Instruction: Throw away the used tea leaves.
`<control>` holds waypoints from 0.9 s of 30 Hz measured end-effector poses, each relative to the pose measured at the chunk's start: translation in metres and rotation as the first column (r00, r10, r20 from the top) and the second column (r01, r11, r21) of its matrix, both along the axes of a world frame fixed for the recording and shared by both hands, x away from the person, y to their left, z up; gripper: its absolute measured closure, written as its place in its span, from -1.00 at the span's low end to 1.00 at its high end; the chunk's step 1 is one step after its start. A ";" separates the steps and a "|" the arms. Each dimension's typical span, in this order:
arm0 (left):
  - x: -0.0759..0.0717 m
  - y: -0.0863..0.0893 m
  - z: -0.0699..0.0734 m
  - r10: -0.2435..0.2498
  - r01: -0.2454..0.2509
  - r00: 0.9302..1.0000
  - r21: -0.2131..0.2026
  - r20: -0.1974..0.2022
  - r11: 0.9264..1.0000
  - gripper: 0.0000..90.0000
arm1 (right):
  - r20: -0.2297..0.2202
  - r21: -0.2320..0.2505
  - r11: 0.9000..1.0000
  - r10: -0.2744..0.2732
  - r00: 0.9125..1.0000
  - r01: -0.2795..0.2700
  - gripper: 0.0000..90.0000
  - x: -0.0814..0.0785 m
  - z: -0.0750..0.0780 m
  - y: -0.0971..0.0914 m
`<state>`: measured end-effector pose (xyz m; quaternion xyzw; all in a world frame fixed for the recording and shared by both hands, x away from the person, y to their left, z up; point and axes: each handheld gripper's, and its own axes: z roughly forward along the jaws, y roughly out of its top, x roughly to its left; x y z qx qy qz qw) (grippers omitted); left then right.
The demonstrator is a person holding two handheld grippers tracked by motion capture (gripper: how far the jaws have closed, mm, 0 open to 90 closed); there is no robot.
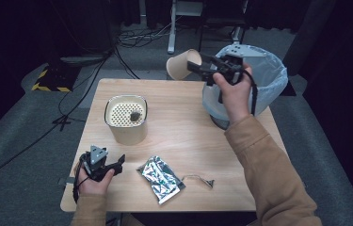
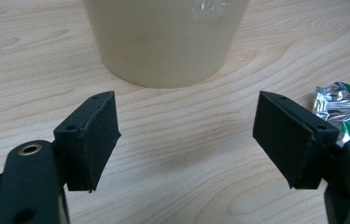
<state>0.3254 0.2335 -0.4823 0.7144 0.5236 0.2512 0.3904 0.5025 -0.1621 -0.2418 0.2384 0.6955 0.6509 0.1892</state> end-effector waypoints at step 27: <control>0.011 0.002 -0.003 0.007 -0.007 1.000 0.014 -0.027 1.000 -0.49 | 0.019 0.040 0.934 -0.356 0.934 0.355 -0.16 -0.008 0.025 -0.174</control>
